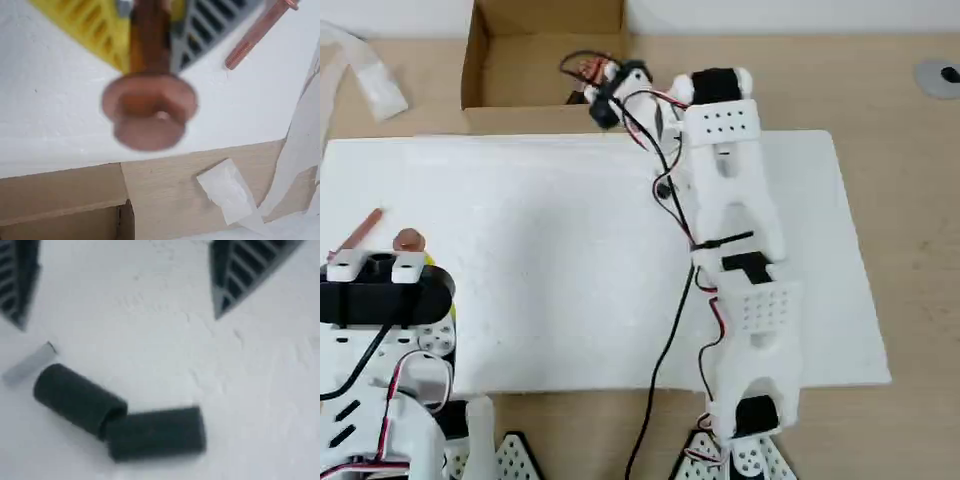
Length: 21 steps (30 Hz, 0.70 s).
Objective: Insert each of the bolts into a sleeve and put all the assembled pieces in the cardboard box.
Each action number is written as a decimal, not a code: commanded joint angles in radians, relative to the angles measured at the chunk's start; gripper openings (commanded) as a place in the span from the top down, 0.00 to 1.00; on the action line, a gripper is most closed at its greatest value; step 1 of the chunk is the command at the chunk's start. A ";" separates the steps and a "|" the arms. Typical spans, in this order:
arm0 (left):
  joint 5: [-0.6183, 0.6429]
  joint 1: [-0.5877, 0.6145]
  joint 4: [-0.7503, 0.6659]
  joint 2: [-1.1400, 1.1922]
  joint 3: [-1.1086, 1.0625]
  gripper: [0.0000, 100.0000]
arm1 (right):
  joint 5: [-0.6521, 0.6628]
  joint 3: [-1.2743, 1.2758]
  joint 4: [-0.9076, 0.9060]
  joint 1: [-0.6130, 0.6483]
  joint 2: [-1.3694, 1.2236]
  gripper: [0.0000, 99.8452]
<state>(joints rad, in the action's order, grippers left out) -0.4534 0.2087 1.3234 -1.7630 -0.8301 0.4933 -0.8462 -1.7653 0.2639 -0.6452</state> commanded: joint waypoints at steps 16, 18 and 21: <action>-0.003 0.015 0.008 -0.005 0.003 0.99 | -0.928 -0.124 -0.008 0.127 -0.136 0.70; -0.003 0.015 0.008 -0.007 0.003 0.99 | -0.948 -0.124 0.000 0.127 -0.137 0.70; -0.003 0.015 0.008 -0.007 0.003 0.99 | -0.988 -0.124 0.015 0.131 -0.136 0.70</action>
<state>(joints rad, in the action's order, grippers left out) -0.4534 0.2087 1.3295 -1.7630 -0.8301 -0.4565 -0.9198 -1.7637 0.3790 -0.7910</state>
